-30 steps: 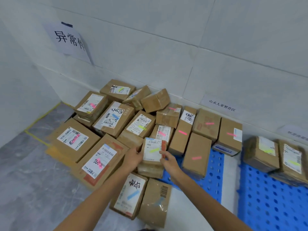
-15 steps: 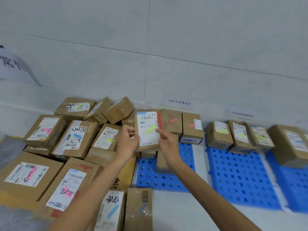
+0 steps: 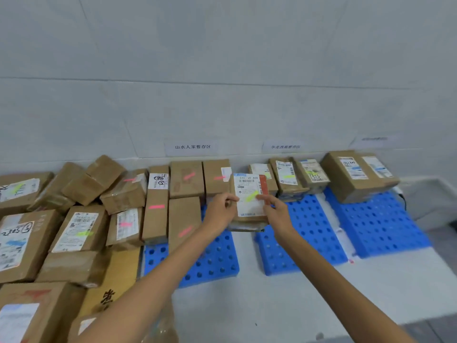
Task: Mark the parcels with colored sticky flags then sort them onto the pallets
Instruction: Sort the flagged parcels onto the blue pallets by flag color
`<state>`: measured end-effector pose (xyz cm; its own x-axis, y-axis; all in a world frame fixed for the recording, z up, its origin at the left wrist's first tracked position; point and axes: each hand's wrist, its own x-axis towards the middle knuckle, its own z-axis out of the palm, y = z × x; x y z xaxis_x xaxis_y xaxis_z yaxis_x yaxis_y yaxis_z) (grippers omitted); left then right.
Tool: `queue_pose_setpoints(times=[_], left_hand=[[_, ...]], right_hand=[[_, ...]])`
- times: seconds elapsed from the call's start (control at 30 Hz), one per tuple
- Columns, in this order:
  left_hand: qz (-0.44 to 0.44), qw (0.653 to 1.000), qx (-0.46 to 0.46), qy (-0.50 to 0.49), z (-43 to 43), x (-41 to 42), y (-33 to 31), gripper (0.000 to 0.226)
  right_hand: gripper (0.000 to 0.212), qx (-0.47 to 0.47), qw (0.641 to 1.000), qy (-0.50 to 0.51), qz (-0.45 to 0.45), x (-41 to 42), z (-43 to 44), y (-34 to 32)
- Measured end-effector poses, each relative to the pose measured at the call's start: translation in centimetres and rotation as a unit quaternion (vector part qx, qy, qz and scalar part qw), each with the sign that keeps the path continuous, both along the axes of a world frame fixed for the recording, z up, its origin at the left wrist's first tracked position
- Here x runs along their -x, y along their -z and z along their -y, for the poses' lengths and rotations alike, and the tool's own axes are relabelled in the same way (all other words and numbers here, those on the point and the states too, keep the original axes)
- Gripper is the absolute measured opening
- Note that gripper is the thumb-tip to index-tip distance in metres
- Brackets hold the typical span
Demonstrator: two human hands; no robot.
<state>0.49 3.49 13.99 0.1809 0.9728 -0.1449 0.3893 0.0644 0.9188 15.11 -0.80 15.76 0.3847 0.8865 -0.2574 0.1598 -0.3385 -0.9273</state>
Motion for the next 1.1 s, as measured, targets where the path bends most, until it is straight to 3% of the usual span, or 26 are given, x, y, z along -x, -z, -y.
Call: queue_pose_setpoints(times=[0.27,0.43,0.53,0.77,0.9,1.1], left_hand=[[-0.054,0.986,0.155,0.025,-0.7,-10.0,7.5,0.018],[-0.074,0.983,0.168,0.003,-0.2,-13.4,10.5,0.033],[-0.067,0.986,0.152,-0.011,-0.3,-14.6,10.9,0.051],[-0.061,0.988,0.145,-0.007,-1.9,-15.1,10.3,0.053],[-0.064,0.986,0.146,0.044,-2.3,-14.2,9.1,0.049],[-0.067,0.989,0.133,0.023,-0.4,-6.1,7.0,0.037]], right_hand=[[0.049,0.144,0.984,-0.104,0.005,-10.5,-1.0,6.1],[0.068,0.167,0.958,-0.224,0.068,-12.9,-2.1,9.7],[0.075,0.148,0.944,-0.275,0.104,-13.7,-2.6,11.3],[0.073,0.123,0.918,-0.34,0.165,-15.3,-4.9,11.9],[0.065,0.076,0.918,-0.312,0.232,-15.8,-5.1,11.6],[0.045,-0.049,0.906,-0.273,0.319,-11.3,-3.5,10.0]])
